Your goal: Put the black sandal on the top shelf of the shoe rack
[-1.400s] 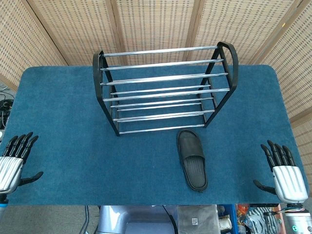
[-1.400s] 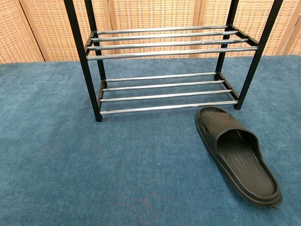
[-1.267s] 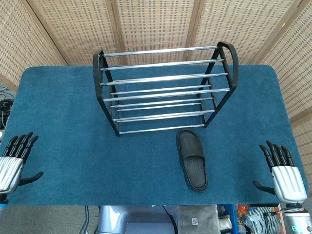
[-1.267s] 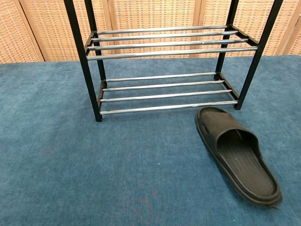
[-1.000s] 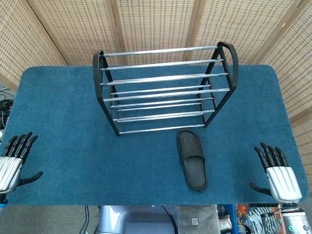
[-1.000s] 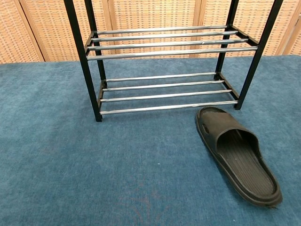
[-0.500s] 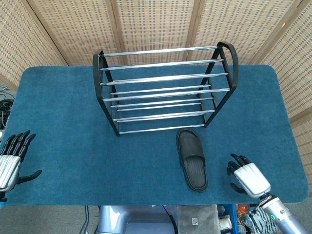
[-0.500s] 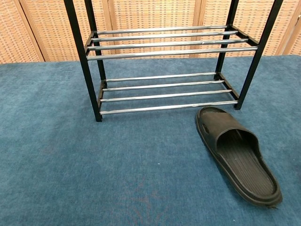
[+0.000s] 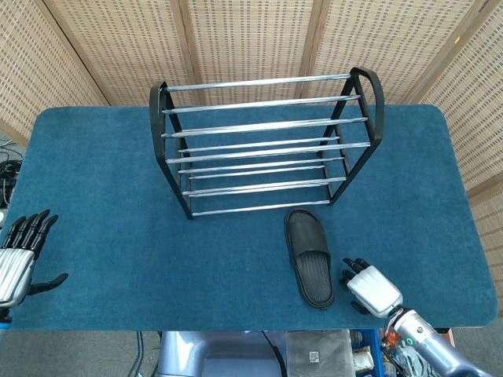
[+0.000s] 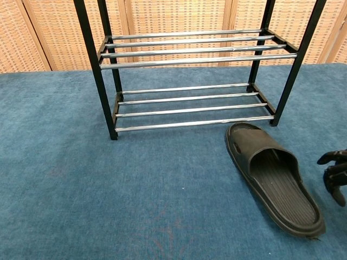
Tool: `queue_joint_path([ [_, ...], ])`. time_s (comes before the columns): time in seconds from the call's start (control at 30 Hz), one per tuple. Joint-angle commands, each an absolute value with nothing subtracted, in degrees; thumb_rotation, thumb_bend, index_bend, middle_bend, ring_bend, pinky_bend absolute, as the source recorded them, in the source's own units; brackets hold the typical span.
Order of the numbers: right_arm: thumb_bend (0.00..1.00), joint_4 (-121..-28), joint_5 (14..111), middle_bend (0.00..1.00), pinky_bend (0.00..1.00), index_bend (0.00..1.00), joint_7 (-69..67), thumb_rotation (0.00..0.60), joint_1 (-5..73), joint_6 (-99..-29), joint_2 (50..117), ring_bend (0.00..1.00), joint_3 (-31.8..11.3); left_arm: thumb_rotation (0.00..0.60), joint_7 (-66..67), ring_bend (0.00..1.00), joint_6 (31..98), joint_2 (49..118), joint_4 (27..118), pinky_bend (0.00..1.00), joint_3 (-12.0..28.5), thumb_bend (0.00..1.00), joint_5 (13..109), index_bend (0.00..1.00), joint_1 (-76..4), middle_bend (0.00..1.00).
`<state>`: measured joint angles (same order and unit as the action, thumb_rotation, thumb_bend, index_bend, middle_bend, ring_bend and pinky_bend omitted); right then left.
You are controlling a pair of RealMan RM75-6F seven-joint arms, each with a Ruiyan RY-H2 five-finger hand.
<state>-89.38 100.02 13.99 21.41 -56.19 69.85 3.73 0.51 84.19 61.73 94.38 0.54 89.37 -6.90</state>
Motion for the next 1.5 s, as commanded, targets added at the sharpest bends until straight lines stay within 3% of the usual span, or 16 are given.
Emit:
queue_joint_path([
  [0.03,0.4,-91.5,98.2,0.37,0.21,0.47,17.0,0.6,22.5,-53.8,70.7,0.15,3.3,0.6,0.4,0.0,84.1,61.7,94.3,0.0,0.6,0.14,89.3,0.0,-6.9,0.0],
  [0.37,0.4,-99.9,90.6,0.36,0.21,0.47,28.8,0.6,25.8,-47.1,75.3,0.15,0.9,0.6,-1.0,0.0,84.0,61.2,94.1,0.0,0.6,0.14,89.2,0.0,-7.0,0.0],
  [0.5,0.4,-102.3,87.3,0.25,0.21,0.43,33.3,0.6,26.6,-47.0,77.1,0.11,-0.2,0.6,-1.5,0.0,83.8,61.1,94.0,0.0,0.6,0.14,89.2,0.0,-7.0,0.0],
  [0.63,0.39,-105.1,88.0,0.12,0.18,0.31,35.0,0.6,27.0,-48.8,77.0,0.03,-0.4,0.6,-2.1,0.0,83.8,60.9,93.9,0.0,0.6,0.14,89.2,0.0,-7.0,0.0],
  [0.73,0.25,-105.6,92.4,0.01,0.05,0.1,32.9,0.6,27.5,-51.3,76.2,0.0,0.1,0.6,-2.3,0.0,83.7,60.9,93.8,0.0,0.6,0.14,89.2,0.0,-7.1,0.0],
  [0.83,0.05,-103.7,96.8,0.0,0.0,0.0,30.2,0.6,28.9,-52.1,75.5,0.0,0.8,0.6,-2.1,0.0,83.6,60.9,93.8,0.0,0.5,0.14,89.3,0.0,-7.1,0.0],
  [0.9,0.0,-102.5,98.3,0.0,0.0,0.0,29.8,0.6,30.3,-51.3,74.9,0.0,0.8,0.6,-2.0,0.0,83.6,60.9,93.8,0.0,0.4,0.14,89.4,0.0,-7.1,0.0],
  [1.27,0.0,-95.7,106.5,0.0,0.0,0.0,27.0,0.6,41.0,-42.1,72.7,0.0,2.5,0.6,-1.1,0.0,82.7,61.3,93.7,0.0,0.7,0.14,88.5,0.0,-7.4,0.0],
  [1.5,0.0,-90.4,110.8,0.0,0.0,0.0,25.4,0.6,44.6,-41.8,74.2,0.0,4.6,0.6,-0.7,0.0,81.8,61.5,93.6,0.0,1.1,0.14,87.3,0.0,-7.8,0.0],
])
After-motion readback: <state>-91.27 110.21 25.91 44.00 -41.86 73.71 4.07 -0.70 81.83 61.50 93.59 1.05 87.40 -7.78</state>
